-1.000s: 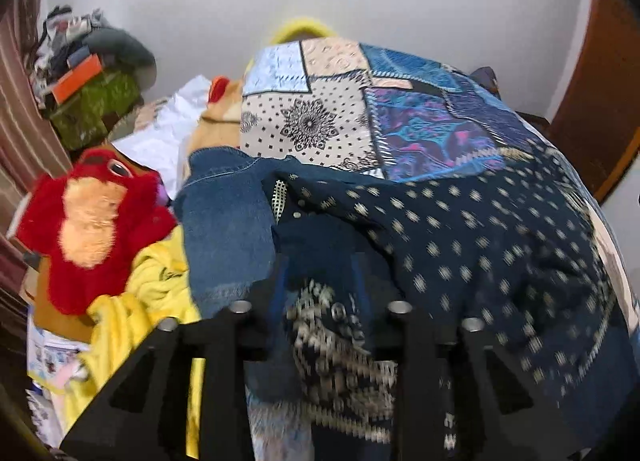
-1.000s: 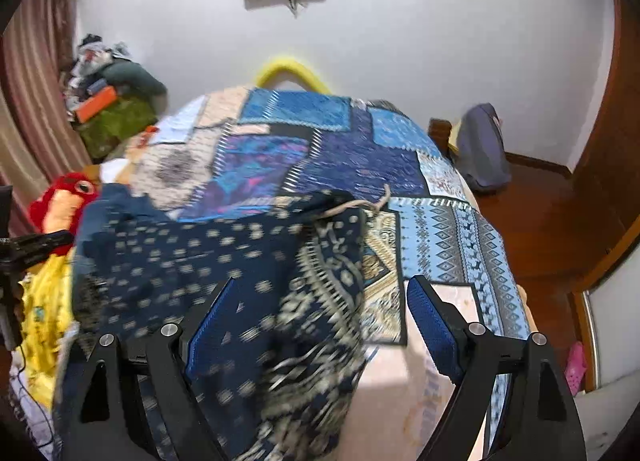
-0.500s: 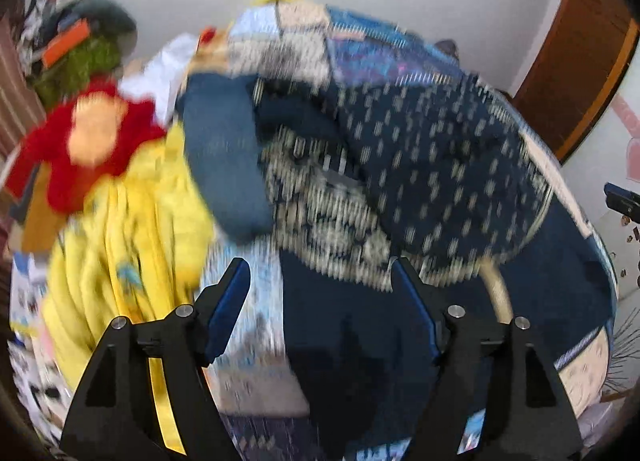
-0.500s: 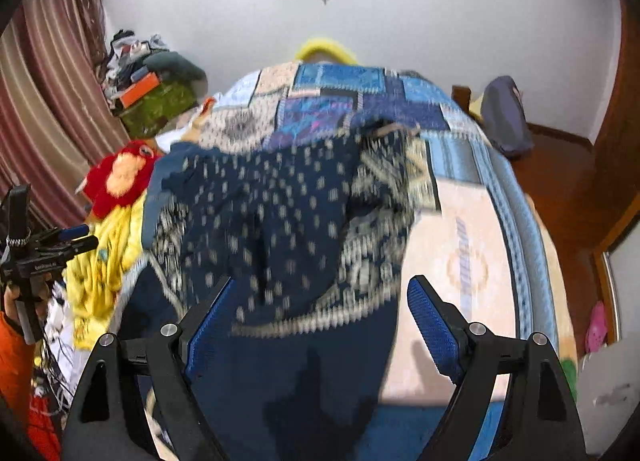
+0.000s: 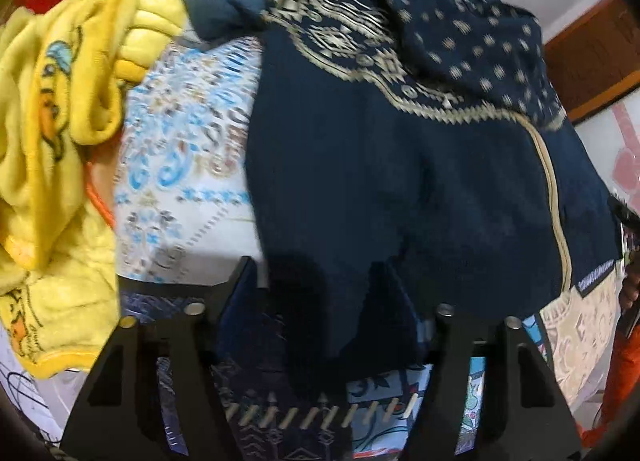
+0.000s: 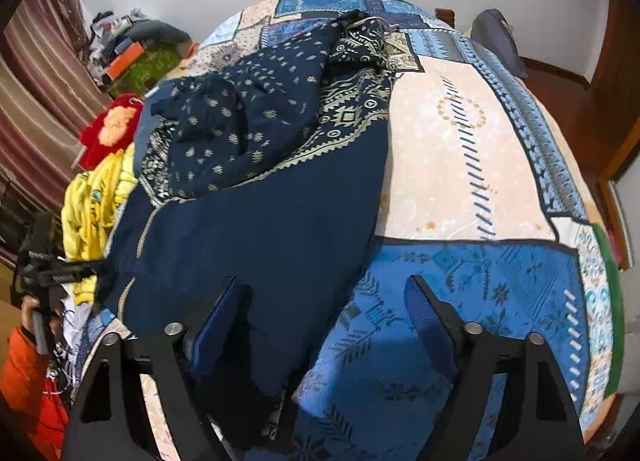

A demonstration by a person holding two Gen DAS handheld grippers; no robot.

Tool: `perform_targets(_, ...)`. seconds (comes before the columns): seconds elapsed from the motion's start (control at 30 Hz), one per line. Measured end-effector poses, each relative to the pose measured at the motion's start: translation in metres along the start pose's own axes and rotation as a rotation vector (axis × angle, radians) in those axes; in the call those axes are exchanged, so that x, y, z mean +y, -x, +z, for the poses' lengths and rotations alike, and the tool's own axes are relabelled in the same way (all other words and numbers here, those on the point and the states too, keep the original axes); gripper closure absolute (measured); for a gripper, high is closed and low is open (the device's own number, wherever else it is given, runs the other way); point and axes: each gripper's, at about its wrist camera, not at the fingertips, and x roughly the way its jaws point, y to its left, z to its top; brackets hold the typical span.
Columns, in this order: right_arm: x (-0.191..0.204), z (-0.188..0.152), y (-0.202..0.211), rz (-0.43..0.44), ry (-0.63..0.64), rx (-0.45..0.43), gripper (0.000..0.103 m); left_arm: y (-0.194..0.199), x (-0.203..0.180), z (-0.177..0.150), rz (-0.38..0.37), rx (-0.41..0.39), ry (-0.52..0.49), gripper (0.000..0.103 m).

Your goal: Fold large clothes

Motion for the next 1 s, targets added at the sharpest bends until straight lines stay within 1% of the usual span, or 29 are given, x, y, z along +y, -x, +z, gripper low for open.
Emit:
perform_targets(0.03,0.0,0.0,0.0,0.012,-0.008,0.0,0.036,-0.001,-0.005,-0.002,0.005,-0.016,-0.014,0.053)
perform_targets(0.07,0.0,-0.001,-0.001,0.024,-0.016,-0.001,0.044,-0.001,-0.008,-0.003,0.012,-0.027,-0.021,0.057)
perform_targets(0.1,0.001,-0.001,-0.002,0.034,-0.019,-0.004,0.048,-0.001,-0.012,-0.004,0.03,-0.042,-0.027,0.067)
perform_targets(0.13,0.003,-0.001,-0.003,0.046,-0.021,-0.004,0.053,-0.001,-0.014,-0.005,0.04,-0.053,-0.029,0.079)
perform_targets(0.17,0.005,0.0,-0.006,0.049,-0.016,-0.001,0.058,-0.002,-0.017,-0.005,0.042,-0.061,-0.029,0.083)
perform_targets(0.2,0.007,0.0,-0.008,0.054,-0.012,0.0,0.061,-0.002,-0.019,-0.004,0.041,-0.068,-0.026,0.087)
perform_targets(0.23,0.009,0.001,-0.01,0.068,-0.006,0.002,0.07,-0.001,-0.021,-0.003,0.042,-0.076,-0.027,0.09)
perform_targets(0.27,0.011,0.002,-0.011,0.08,-0.003,0.004,0.079,0.0,-0.024,-0.001,0.046,-0.085,-0.036,0.09)
perform_targets(0.3,0.013,0.003,-0.011,0.085,0.004,0.004,0.084,0.004,-0.028,0.003,0.053,-0.099,-0.053,0.09)
perform_targets(0.33,0.015,0.006,-0.011,0.09,0.013,0.003,0.091,0.009,-0.033,0.006,0.058,-0.116,-0.073,0.09)
perform_targets(0.37,0.017,0.008,-0.01,0.09,0.02,0.002,0.094,0.015,-0.038,0.009,0.058,-0.136,-0.091,0.09)
perform_targets(0.53,0.023,0.029,0.003,0.089,0.076,-0.069,0.096,0.054,-0.059,0.032,0.048,-0.258,-0.167,0.091)
perform_targets(0.63,0.027,0.05,0.013,0.09,0.098,-0.12,0.096,0.078,-0.064,0.058,-0.012,-0.329,-0.172,0.091)
perform_targets(0.67,0.027,0.056,0.016,0.088,0.104,-0.134,0.096,0.087,-0.063,0.072,-0.027,-0.361,-0.178,0.091)
perform_targets(0.8,0.031,0.094,0.026,0.077,0.134,-0.205,0.097,0.115,-0.07,0.111,-0.059,-0.455,-0.188,0.091)
perform_targets(0.83,0.031,0.108,0.028,0.066,0.141,-0.227,0.097,0.121,-0.072,0.126,-0.067,-0.478,-0.183,0.091)
perform_targets(0.9,0.031,0.127,0.029,0.06,0.142,-0.257,0.097,0.13,-0.071,0.148,-0.059,-0.512,-0.174,0.091)
perform_targets(0.93,0.03,0.143,0.029,0.051,0.145,-0.277,0.097,0.131,-0.071,0.156,-0.046,-0.526,-0.171,0.091)
perform_targets(1.0,0.029,0.165,0.025,0.027,0.147,-0.304,0.097,0.13,-0.069,0.185,-0.008,-0.551,-0.15,0.091)
